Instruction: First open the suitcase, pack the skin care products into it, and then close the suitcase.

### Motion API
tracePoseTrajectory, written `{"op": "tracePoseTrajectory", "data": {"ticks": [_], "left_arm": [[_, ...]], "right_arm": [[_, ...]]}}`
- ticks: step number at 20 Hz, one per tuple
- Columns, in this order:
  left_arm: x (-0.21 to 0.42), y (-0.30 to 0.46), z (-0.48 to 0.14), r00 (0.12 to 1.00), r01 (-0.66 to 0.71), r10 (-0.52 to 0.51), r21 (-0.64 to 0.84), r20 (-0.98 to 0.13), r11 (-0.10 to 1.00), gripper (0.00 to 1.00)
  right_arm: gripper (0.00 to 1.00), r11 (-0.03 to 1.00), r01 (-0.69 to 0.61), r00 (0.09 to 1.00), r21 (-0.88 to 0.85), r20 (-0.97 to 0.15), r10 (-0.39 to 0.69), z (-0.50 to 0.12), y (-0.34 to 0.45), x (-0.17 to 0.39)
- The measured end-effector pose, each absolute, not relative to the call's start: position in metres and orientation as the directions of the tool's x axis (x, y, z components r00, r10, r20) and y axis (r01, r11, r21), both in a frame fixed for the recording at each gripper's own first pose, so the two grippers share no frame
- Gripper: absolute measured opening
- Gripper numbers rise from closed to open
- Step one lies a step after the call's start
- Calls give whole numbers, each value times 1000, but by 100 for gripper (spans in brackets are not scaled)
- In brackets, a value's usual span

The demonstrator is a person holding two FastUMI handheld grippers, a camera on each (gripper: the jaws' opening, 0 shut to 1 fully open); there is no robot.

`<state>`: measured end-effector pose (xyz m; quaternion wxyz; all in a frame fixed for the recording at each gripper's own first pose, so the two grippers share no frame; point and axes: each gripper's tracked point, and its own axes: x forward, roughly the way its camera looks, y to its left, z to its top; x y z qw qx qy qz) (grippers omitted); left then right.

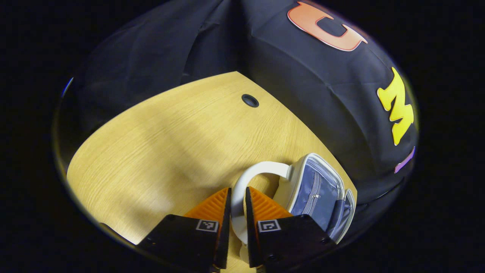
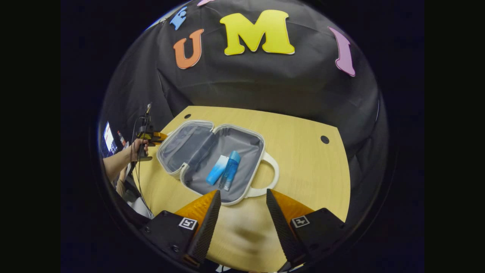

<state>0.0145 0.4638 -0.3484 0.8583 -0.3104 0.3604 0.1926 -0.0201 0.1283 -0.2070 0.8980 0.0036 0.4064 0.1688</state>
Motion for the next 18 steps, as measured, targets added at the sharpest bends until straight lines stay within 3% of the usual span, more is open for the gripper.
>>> {"op": "tracePoseTrajectory", "data": {"ticks": [1, 2, 10, 14, 15, 18], "left_arm": [[16, 462, -338, 679, -543, 114, -392, -725, 743, 10], [17, 461, -329, 687, -530, 119, -383, -716, 756, 17], [42, 399, -182, 819, -383, 172, -298, -547, 874, 12], [50, 316, -107, 893, -237, 132, -202, -429, 950, 11], [53, 285, -96, 906, -189, 108, -163, -408, 968, 11], [57, 206, -84, 931, -72, 44, -64, -362, 995, 11]], "right_arm": [[69, 943, -298, 617, 147, -724, 308, -206, 127, -21], [69, 944, -295, 623, 150, -719, 309, -204, 126, -22], [72, 957, -222, 722, 186, -629, 289, -177, 96, -12], [75, 968, -164, 775, 192, -581, 246, -167, 68, -11], [80, 971, -144, 788, 189, -572, 228, -165, 60, -10], [77, 979, -76, 816, 188, -553, 169, -163, 29, -11]]}}
